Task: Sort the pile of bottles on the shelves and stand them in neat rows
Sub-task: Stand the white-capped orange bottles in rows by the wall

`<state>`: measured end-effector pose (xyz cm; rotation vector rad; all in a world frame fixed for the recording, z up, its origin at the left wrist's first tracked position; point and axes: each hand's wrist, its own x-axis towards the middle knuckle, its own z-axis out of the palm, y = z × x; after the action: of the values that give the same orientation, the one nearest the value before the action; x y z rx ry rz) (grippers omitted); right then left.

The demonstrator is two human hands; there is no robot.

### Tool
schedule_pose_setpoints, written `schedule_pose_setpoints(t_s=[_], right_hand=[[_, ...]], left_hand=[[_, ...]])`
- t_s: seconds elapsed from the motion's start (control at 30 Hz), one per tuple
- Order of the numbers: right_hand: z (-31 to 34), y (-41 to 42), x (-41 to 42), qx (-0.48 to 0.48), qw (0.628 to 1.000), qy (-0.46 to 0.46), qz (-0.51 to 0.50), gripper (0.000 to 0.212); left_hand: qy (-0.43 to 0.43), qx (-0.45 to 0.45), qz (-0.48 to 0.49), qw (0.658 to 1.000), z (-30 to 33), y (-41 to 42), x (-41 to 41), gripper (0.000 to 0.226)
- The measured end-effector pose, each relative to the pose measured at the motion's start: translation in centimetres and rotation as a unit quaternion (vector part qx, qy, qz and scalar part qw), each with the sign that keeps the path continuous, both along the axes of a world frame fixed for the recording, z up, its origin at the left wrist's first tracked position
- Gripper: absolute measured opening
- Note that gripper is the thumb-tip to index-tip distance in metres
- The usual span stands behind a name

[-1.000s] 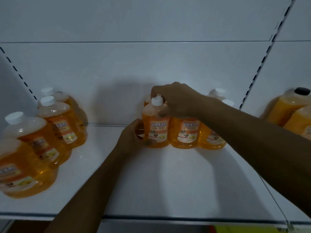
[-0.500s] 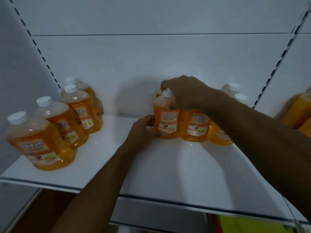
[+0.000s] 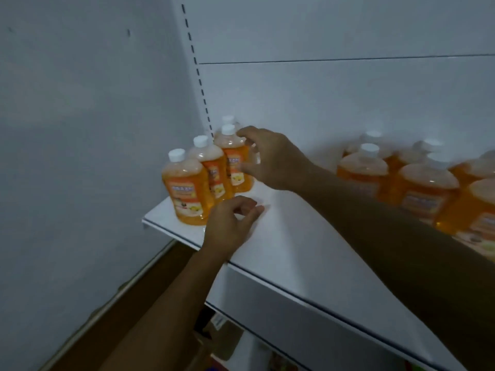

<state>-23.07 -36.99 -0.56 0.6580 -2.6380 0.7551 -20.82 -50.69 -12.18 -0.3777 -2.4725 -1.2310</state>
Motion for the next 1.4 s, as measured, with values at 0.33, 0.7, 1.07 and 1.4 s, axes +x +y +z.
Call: schedule_pose_setpoints(t_s=[0.33, 0.7, 1.07, 1.4], right_hand=[[-2.1, -7.9, -2.6, -0.045, 0.996, -0.027, 0.068, 0.049], [-1.7, -6.3, -1.5, 0.024, 0.996, -0.055, 0.073, 0.074], [2.5, 5.3, -0.6, 0.102, 0.990, -0.053, -0.079, 0.066], [2.7, 10.0, -2.6, 0.230, 0.953, 0.000, -0.198, 0.064]], left_hand=[[-0.018, 0.096, 0.255, 0.962, -0.8, -10.0, 0.2, 0.053], [-0.082, 0.107, 0.141, 0.981, -1.4, -7.7, 0.2, 0.060], [0.021, 0.063, -0.022, 0.998, 0.3, 3.4, -4.7, 0.040], [-0.039, 0.087, -0.085, 0.992, -0.4, 11.0, -10.3, 0.051]])
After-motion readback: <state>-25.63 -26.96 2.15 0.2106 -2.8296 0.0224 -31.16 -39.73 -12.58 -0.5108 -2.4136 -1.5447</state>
